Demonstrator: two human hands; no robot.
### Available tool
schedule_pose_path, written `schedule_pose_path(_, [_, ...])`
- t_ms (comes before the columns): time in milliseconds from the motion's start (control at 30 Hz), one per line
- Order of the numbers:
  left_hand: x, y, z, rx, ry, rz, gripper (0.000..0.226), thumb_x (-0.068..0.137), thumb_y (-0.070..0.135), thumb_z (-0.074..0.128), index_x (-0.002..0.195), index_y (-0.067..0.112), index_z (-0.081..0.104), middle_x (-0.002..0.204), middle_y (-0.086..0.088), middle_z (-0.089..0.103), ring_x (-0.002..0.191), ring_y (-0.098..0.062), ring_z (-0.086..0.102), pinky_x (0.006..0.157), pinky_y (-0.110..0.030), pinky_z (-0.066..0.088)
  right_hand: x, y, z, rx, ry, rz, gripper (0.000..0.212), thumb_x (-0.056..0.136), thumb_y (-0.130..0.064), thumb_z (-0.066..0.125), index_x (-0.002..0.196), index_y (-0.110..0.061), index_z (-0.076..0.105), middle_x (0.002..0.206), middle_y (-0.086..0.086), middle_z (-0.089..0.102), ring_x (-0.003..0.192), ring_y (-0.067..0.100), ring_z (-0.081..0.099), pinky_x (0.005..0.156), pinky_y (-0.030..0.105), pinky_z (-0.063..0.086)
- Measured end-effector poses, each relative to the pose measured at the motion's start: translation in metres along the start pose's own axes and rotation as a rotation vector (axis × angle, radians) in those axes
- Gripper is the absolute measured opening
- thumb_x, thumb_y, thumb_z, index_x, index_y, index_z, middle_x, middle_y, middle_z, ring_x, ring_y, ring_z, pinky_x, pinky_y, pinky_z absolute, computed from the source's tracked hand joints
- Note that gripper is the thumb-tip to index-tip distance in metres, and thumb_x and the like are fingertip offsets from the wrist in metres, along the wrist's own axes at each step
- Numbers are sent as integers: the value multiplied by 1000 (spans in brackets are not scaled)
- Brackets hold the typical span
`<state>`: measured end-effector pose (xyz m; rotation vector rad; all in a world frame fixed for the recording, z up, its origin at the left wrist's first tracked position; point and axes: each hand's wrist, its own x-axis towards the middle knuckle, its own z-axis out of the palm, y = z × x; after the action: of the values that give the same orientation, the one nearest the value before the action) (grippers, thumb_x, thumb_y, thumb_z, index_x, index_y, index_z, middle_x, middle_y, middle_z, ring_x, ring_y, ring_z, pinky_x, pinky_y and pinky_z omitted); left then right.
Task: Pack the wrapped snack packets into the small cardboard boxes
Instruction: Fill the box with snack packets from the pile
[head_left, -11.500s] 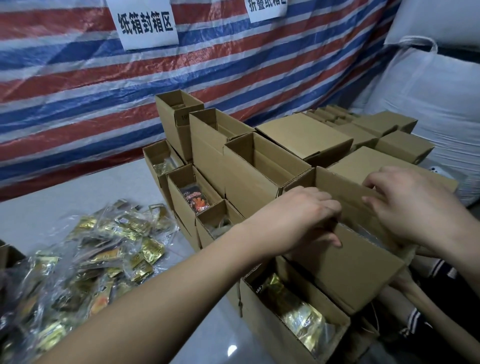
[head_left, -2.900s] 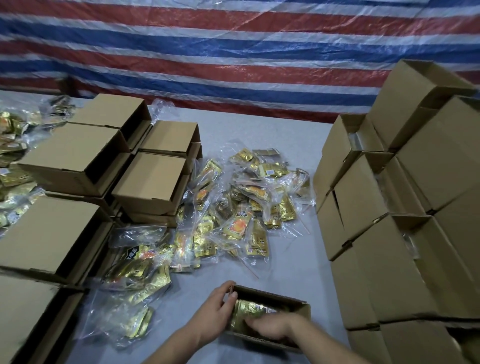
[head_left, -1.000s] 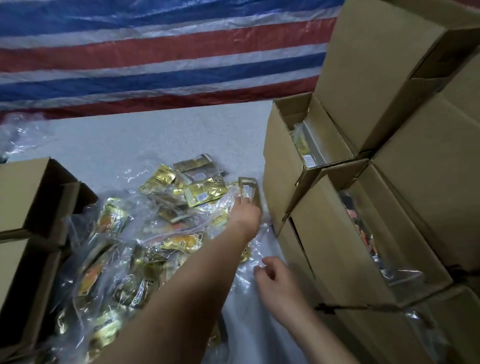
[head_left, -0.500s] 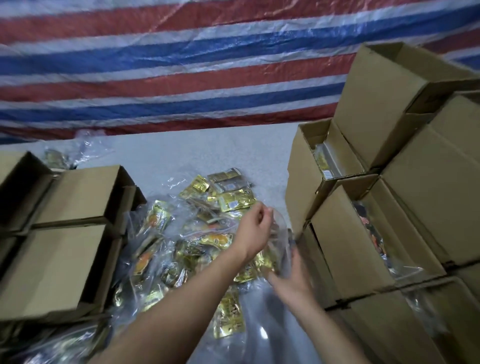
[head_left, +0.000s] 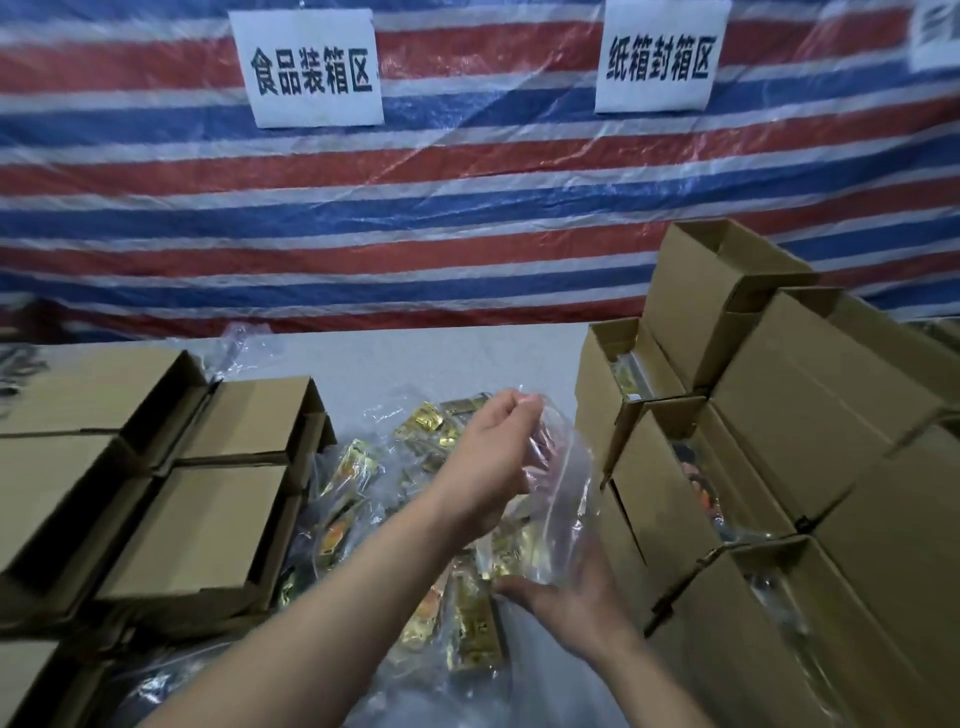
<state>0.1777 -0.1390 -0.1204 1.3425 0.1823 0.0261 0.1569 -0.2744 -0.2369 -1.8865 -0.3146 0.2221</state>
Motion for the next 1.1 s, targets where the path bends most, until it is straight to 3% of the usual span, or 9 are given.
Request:
schedule_pose_path(100, [-21,21,2,-104,-14,-2,40,102,25,48,65,25,64,67,-1,60,60,-15,58,57,-32,52,-3,-34,-13,-28,2,-223,95,55,-62,88,135,-56,37,130,-36,51,124,-13,45,93,0,35])
schedule_pose_path(167, [-34,31,4,-35,-4,28,29,100,24,50,75,24,65,71,-3,64,60,-15,62,52,-28,53,-9,-47,-16,132,40,-237,69,68,-54,79,128,-48,46,123,-20,60,116,3,58,91,12,46])
schedule_pose_path(233, [-43,34,4,40,30,69,17,99,23,50,91,23,65,72,1,67,61,-12,64,53,-26,53,-20,-57,-13,289,71,-154,52,77,-65,67,124,-49,51,117,-16,63,108,-1,61,85,14,49])
schedule_pose_path(333, [-54,26,10,-5,103,108,19,101,16,43,102,18,63,66,6,64,60,-11,57,53,-26,50,-32,-65,-1,498,165,90,81,59,-77,62,124,-28,63,102,-17,74,98,-3,66,79,15,51])
schedule_pose_path(500, [-71,2,22,-2,178,111,25,98,9,40,85,21,57,66,3,63,60,-12,59,54,-27,49,-42,-89,15,883,133,319,79,60,-76,59,108,-14,74,112,18,72,105,31,70,96,50,52])
schedule_pose_path(667, [-98,-18,5,566,150,333,18,86,15,52,74,29,51,77,13,57,72,0,53,69,-20,44,-51,-89,-2,1063,-118,373,83,64,-83,52,107,-17,77,117,23,69,110,37,67,84,48,58])
schedule_pose_path(833, [-134,-44,-5,624,69,343,11,91,36,50,91,26,54,87,10,62,84,-5,59,80,-29,50,-55,-88,-3,1048,-159,474,88,66,-83,48,97,-8,80,106,23,73,95,37,72,66,43,60])
schedule_pose_path(933, [-146,-55,-5,666,114,354,29,88,56,44,93,29,52,87,10,64,80,-5,61,74,-31,51,-63,-83,0,1065,-143,486,90,72,-84,49,106,-5,77,114,22,70,106,36,69,75,44,60])
schedule_pose_path(1100, [-144,-59,-5,679,277,370,29,91,55,45,82,30,55,76,13,62,73,-2,59,66,-27,50,-80,-75,11,1029,-170,416,63,78,-58,67,110,-4,75,118,23,68,111,36,67,78,42,59])
